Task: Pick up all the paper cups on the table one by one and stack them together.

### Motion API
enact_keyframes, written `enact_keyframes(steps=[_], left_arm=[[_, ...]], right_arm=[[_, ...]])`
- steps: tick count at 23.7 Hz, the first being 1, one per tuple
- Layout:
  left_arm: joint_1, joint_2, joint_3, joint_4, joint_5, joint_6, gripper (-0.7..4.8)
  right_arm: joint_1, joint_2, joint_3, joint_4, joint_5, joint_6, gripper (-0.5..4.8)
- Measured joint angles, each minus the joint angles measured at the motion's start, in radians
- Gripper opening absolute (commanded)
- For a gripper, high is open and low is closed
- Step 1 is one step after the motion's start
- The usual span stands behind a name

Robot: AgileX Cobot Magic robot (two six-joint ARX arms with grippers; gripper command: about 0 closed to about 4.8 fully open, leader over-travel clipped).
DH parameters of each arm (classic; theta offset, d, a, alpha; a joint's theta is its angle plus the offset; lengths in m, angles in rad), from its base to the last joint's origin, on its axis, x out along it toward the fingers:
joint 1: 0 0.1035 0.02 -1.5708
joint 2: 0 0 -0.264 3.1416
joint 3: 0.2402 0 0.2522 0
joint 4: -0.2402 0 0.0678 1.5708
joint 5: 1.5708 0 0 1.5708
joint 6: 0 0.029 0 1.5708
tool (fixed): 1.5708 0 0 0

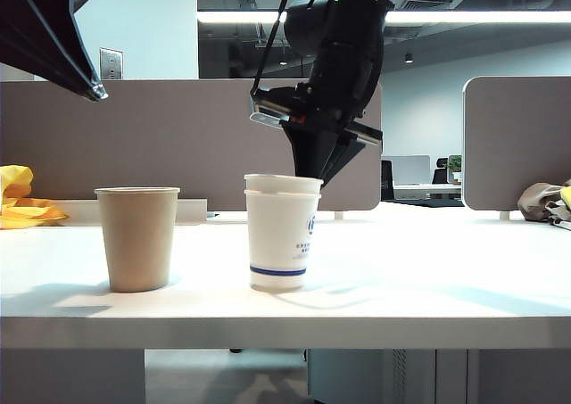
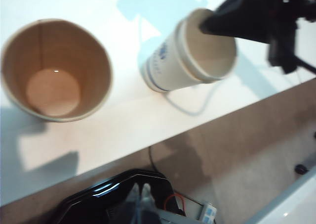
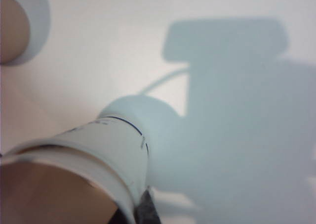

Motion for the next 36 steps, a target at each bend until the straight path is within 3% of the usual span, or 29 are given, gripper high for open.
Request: enact_keyframes(steps=[7, 10, 14, 18, 36], left_arm=[[0.004, -0.001, 0.0, 0.0, -0.054, 0.003, -0.06], [0.051, -0.012, 0.024, -0.008, -0.092, 0.003, -0.06], [0.16, -0.015, 0.101, -0.063, -0.098, 0.023, -0.06], [0.204, -0.014, 0.112, -0.135, -0.099, 0.08, -0.06], [0.203, -0.015, 0.113, -0.182, -0.135, 0.135, -0.06]], right_arm=[[0.023, -0.002, 0.254, -0.036, 0.0, 0.002, -0.01], [0.062, -0.004, 0.321, -0.027, -0.007, 0.003, -0.01], [0.103, -0.004, 0.327, -0.006, -0.021, 0.004, -0.01], [0.14, -0.003, 0.327, 0.028, -0.05, 0.006, -0.01], [0.171, 0.121, 0.328, 0.069, -0.053, 0.011, -0.01]])
